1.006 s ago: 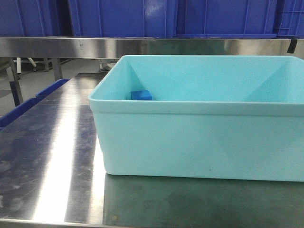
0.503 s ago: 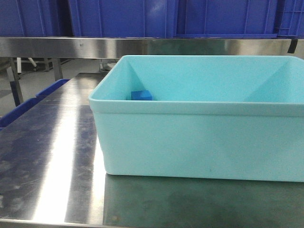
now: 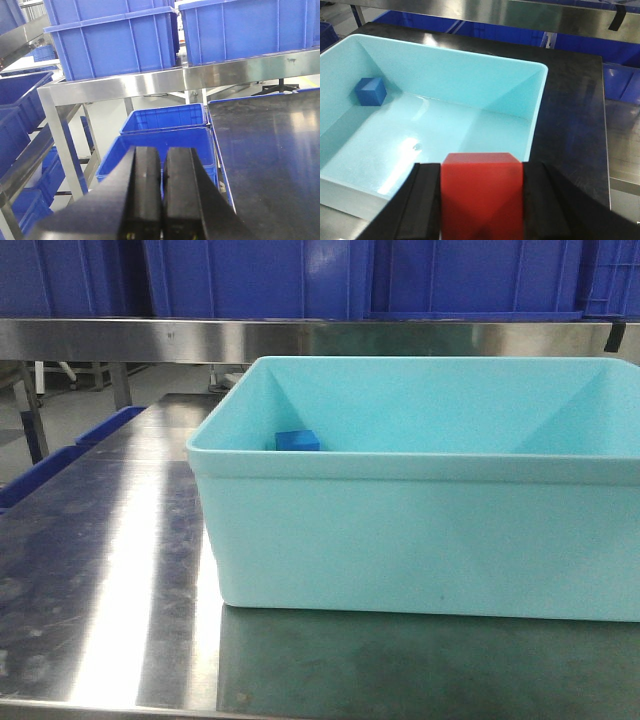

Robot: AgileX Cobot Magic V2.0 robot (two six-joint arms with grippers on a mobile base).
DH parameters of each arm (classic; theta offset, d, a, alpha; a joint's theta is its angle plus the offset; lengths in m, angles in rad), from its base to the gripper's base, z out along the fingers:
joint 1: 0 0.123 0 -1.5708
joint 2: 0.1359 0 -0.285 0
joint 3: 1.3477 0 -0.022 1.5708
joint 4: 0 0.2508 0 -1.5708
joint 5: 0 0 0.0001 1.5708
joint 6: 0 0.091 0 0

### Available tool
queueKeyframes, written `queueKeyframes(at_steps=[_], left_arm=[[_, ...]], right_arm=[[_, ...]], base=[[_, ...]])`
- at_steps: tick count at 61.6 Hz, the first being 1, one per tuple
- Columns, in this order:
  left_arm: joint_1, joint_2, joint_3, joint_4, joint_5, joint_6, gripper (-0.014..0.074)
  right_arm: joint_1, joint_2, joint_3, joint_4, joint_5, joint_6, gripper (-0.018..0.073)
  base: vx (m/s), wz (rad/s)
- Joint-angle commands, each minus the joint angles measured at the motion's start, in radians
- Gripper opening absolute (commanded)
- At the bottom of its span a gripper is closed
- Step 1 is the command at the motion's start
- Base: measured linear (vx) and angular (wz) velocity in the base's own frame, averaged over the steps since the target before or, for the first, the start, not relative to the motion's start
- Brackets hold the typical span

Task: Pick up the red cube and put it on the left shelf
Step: 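Hold the red cube raised in the right gripper, then turn the base away from the table while holding the red cube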

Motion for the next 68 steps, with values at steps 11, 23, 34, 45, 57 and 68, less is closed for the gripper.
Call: queueKeyframes(at_steps=[11, 23, 34, 45, 57, 68], left_arm=[[-0.001, -0.003, 0.022, -0.005, -0.09, 0.001, 0.0106], [-0.001, -0.003, 0.022, -0.005, -0.09, 0.001, 0.0106], [-0.001, -0.003, 0.022, -0.005, -0.09, 0.001, 0.0106], [-0.001, -0.003, 0.022, -0.005, -0.09, 0.001, 0.0106], [-0.001, -0.003, 0.022, -0.005, -0.09, 0.001, 0.0106], [-0.001, -0.003, 0.022, -0.005, -0.09, 0.001, 0.0106]], right_arm=[[-0.006, 0.003, -0.029, -0.011, -0.087, -0.008, 0.0055], [-0.006, 0.003, -0.029, -0.011, -0.087, -0.008, 0.0055], [-0.006, 0.003, -0.029, -0.011, -0.087, -0.008, 0.0055], [-0.006, 0.003, -0.029, -0.011, -0.087, -0.008, 0.0055], [-0.006, 0.003, -0.029, -0.011, -0.087, -0.008, 0.0055], [-0.006, 0.003, -0.029, -0.011, -0.087, -0.008, 0.0055]], base=[[-0.02, -0.03], [-0.03, 0.11], [-0.08, 0.11], [-0.06, 0.21], [-0.07, 0.17], [-0.06, 0.14]])
